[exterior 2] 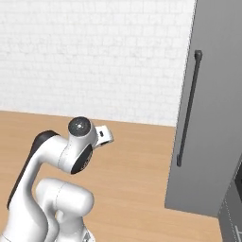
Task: Place one lemon and one chicken drumstick in each tupperware on the nearby counter, to pack two identical lunches.
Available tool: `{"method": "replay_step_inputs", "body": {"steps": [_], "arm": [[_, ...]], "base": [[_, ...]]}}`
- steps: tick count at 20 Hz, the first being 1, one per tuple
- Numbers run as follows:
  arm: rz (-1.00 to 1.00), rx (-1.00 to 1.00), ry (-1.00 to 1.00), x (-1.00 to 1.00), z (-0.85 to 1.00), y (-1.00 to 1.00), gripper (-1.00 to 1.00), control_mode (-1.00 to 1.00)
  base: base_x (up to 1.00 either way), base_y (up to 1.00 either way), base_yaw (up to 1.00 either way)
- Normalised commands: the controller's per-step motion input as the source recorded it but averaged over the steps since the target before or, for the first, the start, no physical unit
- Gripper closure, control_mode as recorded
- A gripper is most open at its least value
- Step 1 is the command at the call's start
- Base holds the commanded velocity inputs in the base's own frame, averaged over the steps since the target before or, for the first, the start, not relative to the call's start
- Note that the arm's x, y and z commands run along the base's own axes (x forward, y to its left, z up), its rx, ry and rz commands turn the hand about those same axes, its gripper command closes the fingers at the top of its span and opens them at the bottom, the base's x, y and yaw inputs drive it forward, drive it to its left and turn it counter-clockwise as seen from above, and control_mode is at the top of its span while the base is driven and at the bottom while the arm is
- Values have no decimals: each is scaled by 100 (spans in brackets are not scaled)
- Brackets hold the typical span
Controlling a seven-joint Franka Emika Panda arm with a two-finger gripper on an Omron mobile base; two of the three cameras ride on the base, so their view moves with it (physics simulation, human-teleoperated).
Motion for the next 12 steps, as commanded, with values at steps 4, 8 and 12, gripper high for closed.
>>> {"method": "replay_step_inputs", "body": {"steps": [4, 8, 12], "arm": [[0, 0, 0, 0, 0, 0, -100, 100], [0, 0, 0, 0, 0, 0, -100, 100], [0, 0, 0, 0, 0, 0, -100, 100]], "base": [[100, 100, -7], [50, -64, 17], [81, -18, 20]]}}
